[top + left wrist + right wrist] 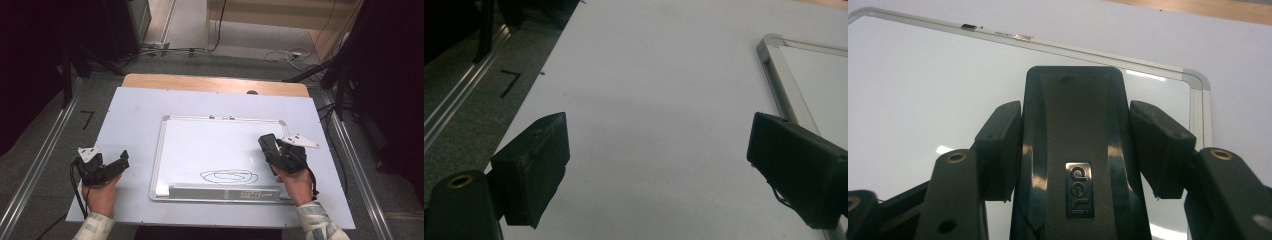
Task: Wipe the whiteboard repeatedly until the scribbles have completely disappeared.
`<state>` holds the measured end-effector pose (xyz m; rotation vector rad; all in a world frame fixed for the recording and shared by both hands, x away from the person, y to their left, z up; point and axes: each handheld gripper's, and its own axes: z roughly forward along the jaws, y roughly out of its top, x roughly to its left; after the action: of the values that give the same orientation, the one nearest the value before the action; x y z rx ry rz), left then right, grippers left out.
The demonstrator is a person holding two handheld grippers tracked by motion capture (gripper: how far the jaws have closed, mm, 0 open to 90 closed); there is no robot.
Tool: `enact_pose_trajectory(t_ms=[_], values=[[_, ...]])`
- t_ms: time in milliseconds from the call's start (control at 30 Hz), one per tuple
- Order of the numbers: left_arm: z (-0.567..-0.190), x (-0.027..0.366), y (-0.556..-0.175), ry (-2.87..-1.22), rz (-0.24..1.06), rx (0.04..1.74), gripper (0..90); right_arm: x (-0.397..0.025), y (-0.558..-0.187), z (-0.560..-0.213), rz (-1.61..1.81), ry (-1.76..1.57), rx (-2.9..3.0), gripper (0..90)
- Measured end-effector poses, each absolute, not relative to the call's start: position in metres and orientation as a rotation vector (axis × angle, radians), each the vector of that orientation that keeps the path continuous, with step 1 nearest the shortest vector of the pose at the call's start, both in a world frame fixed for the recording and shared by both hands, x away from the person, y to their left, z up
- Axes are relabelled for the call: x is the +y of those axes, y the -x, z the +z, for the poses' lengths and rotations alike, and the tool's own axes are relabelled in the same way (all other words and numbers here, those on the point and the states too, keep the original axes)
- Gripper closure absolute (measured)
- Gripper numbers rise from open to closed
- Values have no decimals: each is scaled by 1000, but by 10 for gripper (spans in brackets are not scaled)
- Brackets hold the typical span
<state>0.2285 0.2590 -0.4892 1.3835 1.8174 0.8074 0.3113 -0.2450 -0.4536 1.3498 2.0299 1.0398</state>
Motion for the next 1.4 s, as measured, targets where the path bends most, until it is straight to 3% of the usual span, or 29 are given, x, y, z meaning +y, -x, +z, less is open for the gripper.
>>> enact_pose_trajectory(t_ms=[1400], values=[[-489,258,-228,-1389,807,1816,101,-224,-307,-482,1021,-1172,2248,391]])
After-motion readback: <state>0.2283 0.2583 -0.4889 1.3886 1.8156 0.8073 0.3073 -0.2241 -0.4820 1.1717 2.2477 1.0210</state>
